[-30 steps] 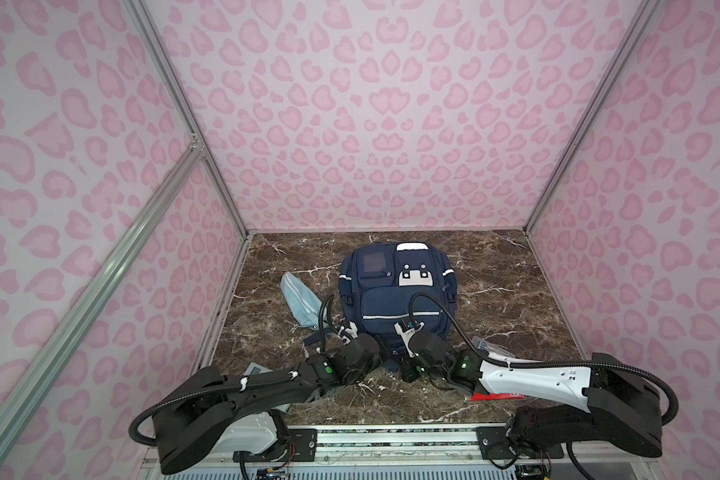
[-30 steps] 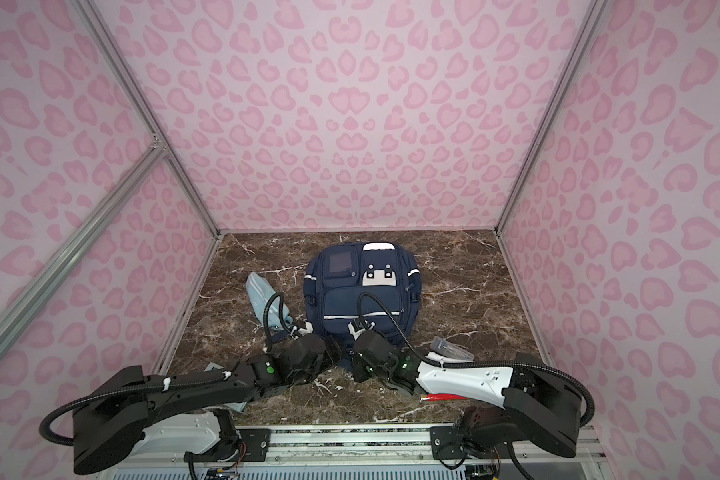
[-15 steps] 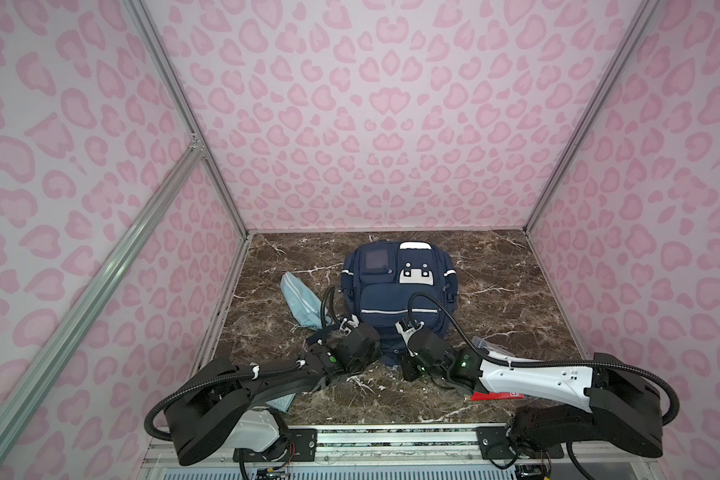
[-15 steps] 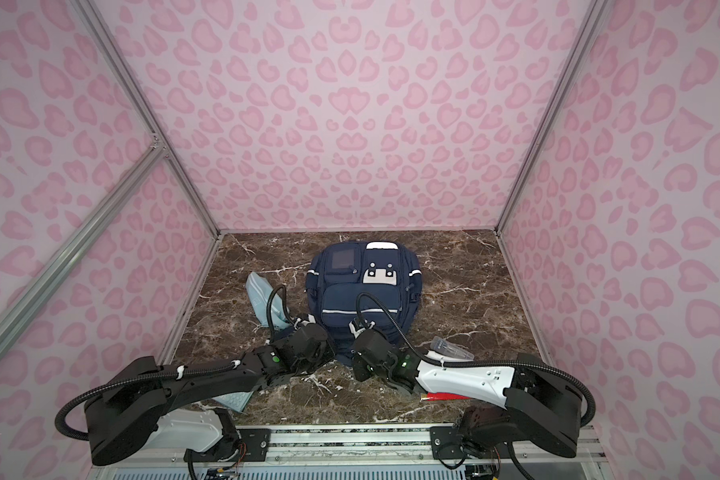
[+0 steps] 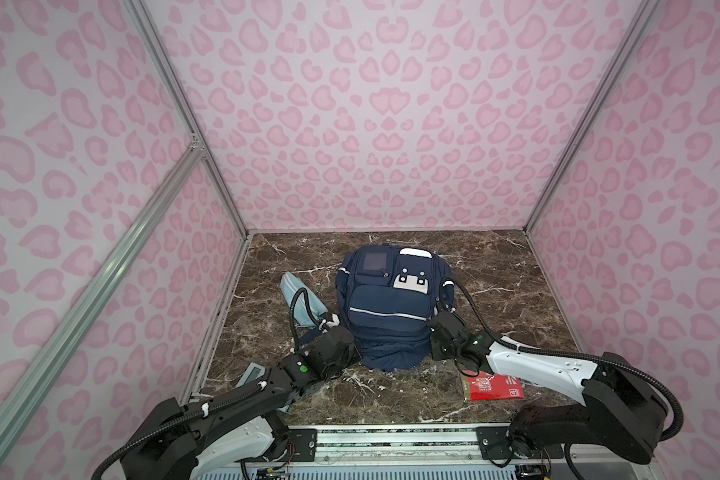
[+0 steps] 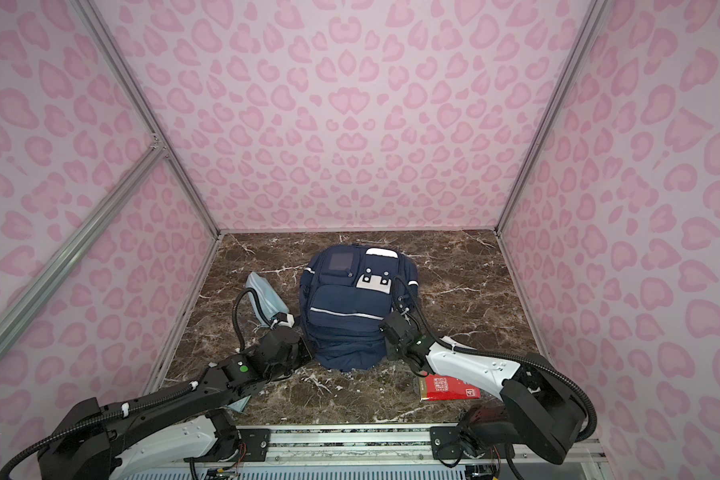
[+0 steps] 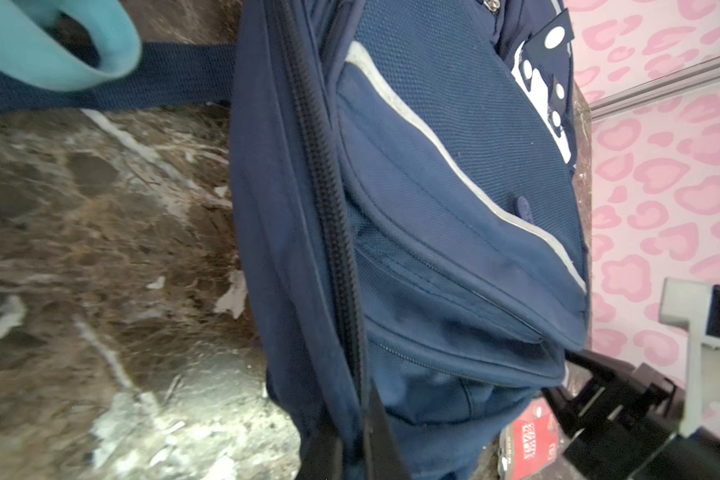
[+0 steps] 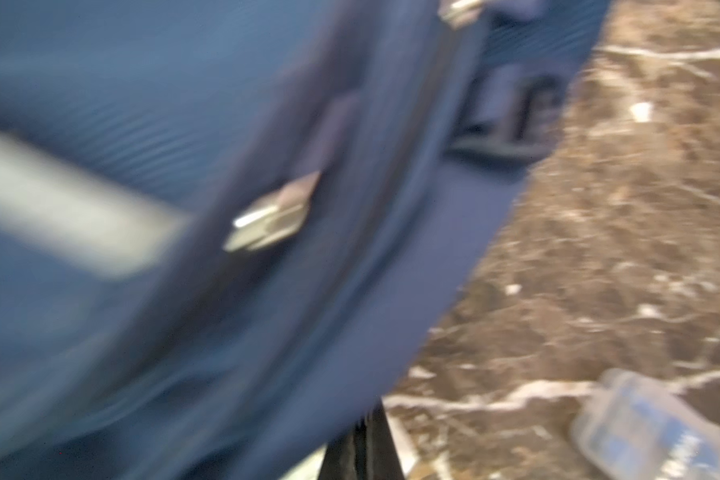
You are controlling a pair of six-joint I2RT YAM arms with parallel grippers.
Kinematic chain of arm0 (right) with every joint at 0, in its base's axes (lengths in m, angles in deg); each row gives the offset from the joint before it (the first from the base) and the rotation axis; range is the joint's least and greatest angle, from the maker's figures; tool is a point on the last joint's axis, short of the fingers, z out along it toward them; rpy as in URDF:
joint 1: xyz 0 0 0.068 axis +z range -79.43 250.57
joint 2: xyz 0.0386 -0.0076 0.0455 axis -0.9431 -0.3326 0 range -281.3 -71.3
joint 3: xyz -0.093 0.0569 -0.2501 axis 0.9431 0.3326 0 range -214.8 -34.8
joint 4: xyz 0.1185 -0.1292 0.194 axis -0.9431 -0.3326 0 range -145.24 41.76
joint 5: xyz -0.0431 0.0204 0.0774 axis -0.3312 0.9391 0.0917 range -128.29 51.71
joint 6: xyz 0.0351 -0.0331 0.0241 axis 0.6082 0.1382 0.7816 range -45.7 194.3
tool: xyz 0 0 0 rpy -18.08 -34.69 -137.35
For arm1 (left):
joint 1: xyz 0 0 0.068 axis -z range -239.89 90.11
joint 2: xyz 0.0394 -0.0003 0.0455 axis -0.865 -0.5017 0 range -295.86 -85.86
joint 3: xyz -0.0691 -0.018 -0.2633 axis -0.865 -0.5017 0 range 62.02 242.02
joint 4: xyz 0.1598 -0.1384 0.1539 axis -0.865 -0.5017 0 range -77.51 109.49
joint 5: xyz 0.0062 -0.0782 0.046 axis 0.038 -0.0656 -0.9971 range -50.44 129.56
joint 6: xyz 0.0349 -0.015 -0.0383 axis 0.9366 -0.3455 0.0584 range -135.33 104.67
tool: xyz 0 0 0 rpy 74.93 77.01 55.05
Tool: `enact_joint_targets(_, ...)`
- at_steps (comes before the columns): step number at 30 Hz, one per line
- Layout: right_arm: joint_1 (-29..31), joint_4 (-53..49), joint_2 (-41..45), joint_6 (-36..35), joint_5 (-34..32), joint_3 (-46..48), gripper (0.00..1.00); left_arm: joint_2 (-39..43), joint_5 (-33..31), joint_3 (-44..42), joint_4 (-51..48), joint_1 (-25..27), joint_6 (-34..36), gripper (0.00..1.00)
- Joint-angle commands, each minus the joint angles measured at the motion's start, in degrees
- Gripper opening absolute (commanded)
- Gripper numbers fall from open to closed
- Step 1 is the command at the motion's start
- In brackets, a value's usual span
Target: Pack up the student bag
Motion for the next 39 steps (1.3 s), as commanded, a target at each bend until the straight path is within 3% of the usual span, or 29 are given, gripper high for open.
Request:
enact_joint_targets(1, -4.4, 1.9, -0.7, -3.9, -0.9, 0.0, 0.0, 1.6, -1.0, -0.2, -2.9, -1.1, 5.7, 0.03)
enact_joint_targets(5, -11.6, 5.0, -2.8, -5.8, 1.2, -0.5, 0.0, 2.5, -0.5, 0.0, -2.6, -1.4, 12.5, 0.03)
enact_joint_targets(10, -18.4, 8.3, -6.0, -10.9, 4.3, -3.2, 0.0, 3.3, 5.7, 0.4, 0.2, -1.9, 18.9, 0.03)
enact_joint_targets(14, -25.0, 14.9, -9.7, -11.9, 12.6, -4.4, 0.0, 4.4, 6.8, 0.8, -1.8, -2.1, 21.4, 0.03)
enact_joint_targets(21, -27.5, 14.0, -15.0, -13.8, 20.9, -8.7, 0.0, 5.9, 13.9, -1.7, 1.8, -3.4, 24.0, 0.03)
enact_joint_targets(29, -28.4, 8.3, -11.3, -13.5, 16.0, -8.7, 0.01, 2.3, 17.2, -0.5, 5.2, -3.6, 25.4, 0.03)
enact_joint_targets(31, -28.6, 6.4, -11.1, -12.5, 15.5, -9.4, 0.1, 2.1, 17.5, -0.1, 5.1, -3.5, 25.5, 0.03)
enact_joint_targets(33, -28.5, 4.1, -10.2, -11.2, 14.0, -10.1, 0.33, 1.9, 17.8, 0.1, 5.1, -3.5, 25.5, 0.03)
enact_joint_targets(35, -28.3, 3.3, -7.6, -10.7, 12.5, -10.1, 0.45, 1.7, 17.9, 0.3, 5.2, -3.6, 25.7, 0.03)
enact_joint_targets(39, -28.2, 1.6, -4.1, -11.4, 11.5, -12.3, 0.55, 0.8, 18.0, 0.4, 5.5, -3.6, 25.4, 0.03)
